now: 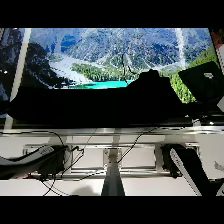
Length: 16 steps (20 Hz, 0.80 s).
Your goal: Fold the clothes and pants, and hang the long-sleeved shirts on hangers.
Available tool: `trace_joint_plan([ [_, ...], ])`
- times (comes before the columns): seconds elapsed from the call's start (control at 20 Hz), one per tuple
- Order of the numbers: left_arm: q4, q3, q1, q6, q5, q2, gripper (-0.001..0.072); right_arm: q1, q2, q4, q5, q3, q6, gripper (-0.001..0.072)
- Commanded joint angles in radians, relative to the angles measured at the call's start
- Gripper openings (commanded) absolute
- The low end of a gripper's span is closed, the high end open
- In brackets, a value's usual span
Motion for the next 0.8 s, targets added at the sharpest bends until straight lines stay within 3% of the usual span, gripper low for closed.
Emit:
trace_joint_plan([
  [0.0,0.016,-0.008,0.001,0.000,-0.019,-0.013,0.0008,0.000,0.011,0.006,0.032,-0.010,0.003,0.0020],
  [0.15,0.016,-0.008,0.001,-0.005,-0.034,-0.017,0.0009,0.000,0.011,0.006,0.071,-0.010,0.004,0.0020],
  [0.2,0.016,-0.008,0.001,-0.004,-0.042,-0.017,0.0040,0.000,0.011,0.005,0.076,-0.010,0.003,0.0024],
  [0.25,0.015,-0.008,0.000,-0.005,-0.052,-0.017,0.0228,0.000,0.011,0.005,0.075,-0.010,0.001,0.0124],
  [0.3,0.015,-0.008,0.000,-0.005,-0.064,-0.017,0.0580,0.000,0.011,0.005,0.055,-0.010,0.000,0.0380],
  [0.35,0.015,-0.008,0.000,-0.014,-0.066,-0.016,0.0693,0.000,0.011,0.005,0.029,-0.010,0.000,0.0584],
  [0.4,0.015,-0.008,-0.004,-0.025,-0.068,-0.014,0.0696,0.000,0.010,0.005,-0.008,-0.010,-0.002,0.0655],
  [0.6,0.012,0.010,-0.086,-0.027,-0.060,-0.009,0.0692,-0.001,-0.044,-0.072,-0.316,-0.010,0.009,0.0653],
  [0.75,0.012,0.066,-0.234,-0.027,-0.005,-0.009,0.0692,-0.081,-0.195,-0.079,-0.536,-0.005,0.054,0.0579],
])
